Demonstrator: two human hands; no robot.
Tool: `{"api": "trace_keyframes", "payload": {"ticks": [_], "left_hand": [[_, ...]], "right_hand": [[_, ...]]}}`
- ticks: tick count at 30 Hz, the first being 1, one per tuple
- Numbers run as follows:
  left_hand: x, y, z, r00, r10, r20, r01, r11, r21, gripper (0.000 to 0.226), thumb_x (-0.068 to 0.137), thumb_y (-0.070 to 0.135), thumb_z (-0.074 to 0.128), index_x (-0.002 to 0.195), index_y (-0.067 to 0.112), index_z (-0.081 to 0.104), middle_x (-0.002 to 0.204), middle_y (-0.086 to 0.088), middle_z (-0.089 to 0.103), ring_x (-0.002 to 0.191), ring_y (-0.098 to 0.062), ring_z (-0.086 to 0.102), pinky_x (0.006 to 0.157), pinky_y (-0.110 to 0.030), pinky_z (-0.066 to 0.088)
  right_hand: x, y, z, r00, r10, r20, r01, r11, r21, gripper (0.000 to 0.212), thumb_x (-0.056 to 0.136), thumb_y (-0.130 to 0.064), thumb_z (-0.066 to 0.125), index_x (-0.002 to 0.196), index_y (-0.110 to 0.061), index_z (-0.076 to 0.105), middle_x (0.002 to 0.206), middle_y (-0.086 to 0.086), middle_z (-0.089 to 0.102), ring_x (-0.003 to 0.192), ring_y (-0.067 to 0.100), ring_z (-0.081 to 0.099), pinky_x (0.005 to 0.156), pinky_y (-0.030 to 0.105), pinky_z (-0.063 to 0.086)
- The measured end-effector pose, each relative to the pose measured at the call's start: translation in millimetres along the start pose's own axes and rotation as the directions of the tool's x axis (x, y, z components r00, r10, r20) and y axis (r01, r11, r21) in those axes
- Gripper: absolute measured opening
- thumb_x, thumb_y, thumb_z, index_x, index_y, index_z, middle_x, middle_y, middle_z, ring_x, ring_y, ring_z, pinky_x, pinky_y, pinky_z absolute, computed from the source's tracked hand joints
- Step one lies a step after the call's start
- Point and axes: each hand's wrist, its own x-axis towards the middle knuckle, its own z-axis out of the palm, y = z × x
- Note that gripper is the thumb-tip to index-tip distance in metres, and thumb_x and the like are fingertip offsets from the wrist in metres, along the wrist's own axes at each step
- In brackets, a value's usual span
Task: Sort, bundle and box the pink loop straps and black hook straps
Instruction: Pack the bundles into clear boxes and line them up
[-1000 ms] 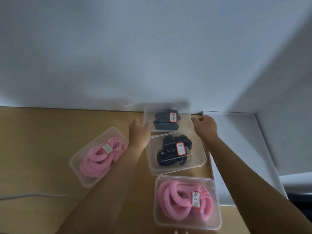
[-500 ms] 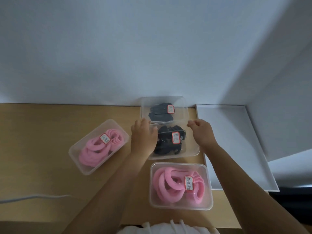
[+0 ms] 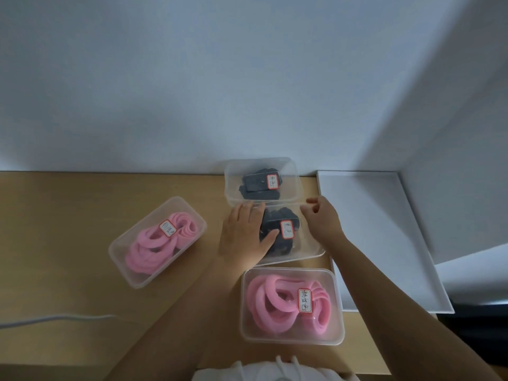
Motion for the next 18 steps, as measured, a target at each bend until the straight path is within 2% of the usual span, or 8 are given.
{"api": "trace_keyframes", "payload": {"ticks": [5,10,14,18], "left_hand": [[-4,-2,3,0.999,0.024,-0.027,-0.024,0.999,-0.027,0.077,0.082,0.062,0.022,0.135,0.012,0.044,0.136,-0.008,0.048,0.127,-0.028,0.041,0.108,-0.037,0.03],[1,-7,5,1.0,-0.024,-0.018,0.023,0.999,-0.033,0.081,0.074,0.073,0.02,0.138,0.026,0.04,0.139,-0.004,0.043,0.127,-0.024,0.036,0.104,-0.034,0.029],[-2,-11,5,1.0,-0.014,-0.002,0.014,1.0,0.013,0.082,0.073,0.073,0.015,0.139,0.029,0.039,0.136,-0.002,0.045,0.122,-0.023,0.04,0.098,-0.033,0.034],[-2,-12,7,1.0,-0.015,0.007,0.015,1.0,0.0,0.081,0.077,0.07,0.015,0.139,0.024,0.039,0.132,-0.003,0.049,0.12,-0.024,0.043,0.098,-0.034,0.035]], "right_hand": [[-6,7,5,0.999,-0.037,-0.032,0.035,0.997,-0.062,0.021,0.097,-0.022,0.048,0.109,-0.006,0.056,0.095,0.002,0.057,0.084,0.015,0.051,0.075,0.024,0.039],[-3,10,7,0.999,-0.034,-0.021,0.031,0.989,-0.142,0.013,0.097,-0.023,0.047,0.095,-0.011,0.052,0.088,0.002,0.056,0.079,0.014,0.052,0.073,0.024,0.039],[-4,11,11,0.998,-0.052,-0.036,0.042,0.972,-0.232,0.018,0.097,-0.026,0.047,0.087,-0.012,0.05,0.076,0.002,0.052,0.071,0.015,0.053,0.069,0.025,0.04],[-4,4,13,0.985,-0.16,-0.063,0.126,0.922,-0.365,0.021,0.098,-0.028,0.045,0.098,-0.009,0.054,0.093,0.004,0.054,0.081,0.016,0.052,0.075,0.025,0.043]]}}
